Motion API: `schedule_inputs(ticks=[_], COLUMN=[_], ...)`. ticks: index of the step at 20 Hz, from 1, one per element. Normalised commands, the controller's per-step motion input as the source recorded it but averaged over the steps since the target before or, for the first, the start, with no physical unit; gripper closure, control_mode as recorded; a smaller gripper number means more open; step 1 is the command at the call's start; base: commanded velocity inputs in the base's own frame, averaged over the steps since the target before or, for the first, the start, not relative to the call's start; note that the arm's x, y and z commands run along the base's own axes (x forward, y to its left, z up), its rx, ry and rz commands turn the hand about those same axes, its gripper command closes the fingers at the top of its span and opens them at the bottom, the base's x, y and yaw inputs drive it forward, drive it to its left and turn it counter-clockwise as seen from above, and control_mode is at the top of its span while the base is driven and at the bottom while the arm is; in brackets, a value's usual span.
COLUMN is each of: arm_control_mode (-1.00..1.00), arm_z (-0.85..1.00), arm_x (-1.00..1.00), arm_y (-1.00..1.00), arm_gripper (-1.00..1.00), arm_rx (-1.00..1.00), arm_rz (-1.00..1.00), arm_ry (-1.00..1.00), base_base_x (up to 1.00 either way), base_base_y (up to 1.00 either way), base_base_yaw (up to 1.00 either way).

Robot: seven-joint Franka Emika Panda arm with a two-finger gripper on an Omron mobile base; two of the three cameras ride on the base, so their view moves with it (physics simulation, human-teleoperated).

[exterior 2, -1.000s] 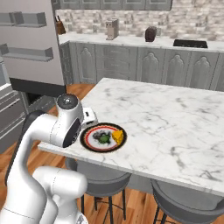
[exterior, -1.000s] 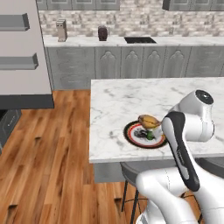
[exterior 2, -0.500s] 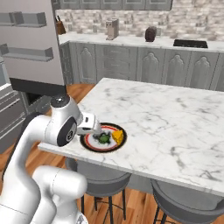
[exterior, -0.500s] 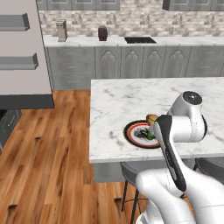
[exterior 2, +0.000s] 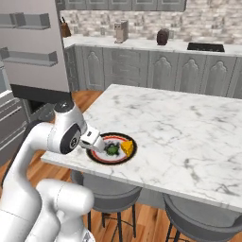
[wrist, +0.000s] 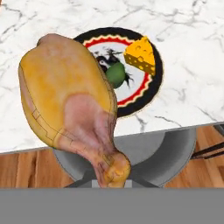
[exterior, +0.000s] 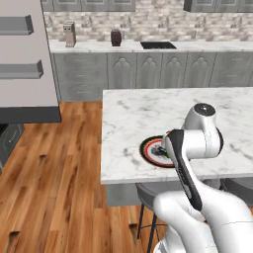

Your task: Take the cheese, chicken drumstick, and avocado from the fridge and place them on the plate on the dining counter to create an appetizer plate.

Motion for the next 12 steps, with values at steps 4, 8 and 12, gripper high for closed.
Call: schedule_inputs(ticks=[4,8,12], arm_control_mode=[-1.00,-1.00,-1.00], arm_z=[0.00,-0.13,-0.24], arm_x=[0.33,0.41,0.51], arm_y=[0.26,0.27,0.01], arm_gripper=[1.00,1.00,1.00], arm_rx=[0.15,0.07,0.00], arm_rz=[-0.01,0.00,-0.01], arm_ry=[0.23,0.12,0.11], base_base_x=[0.00,0.00,0.00], base_base_y=[0.00,0.00,0.00], base_base_yaw=[0.00,0.00,0.00])
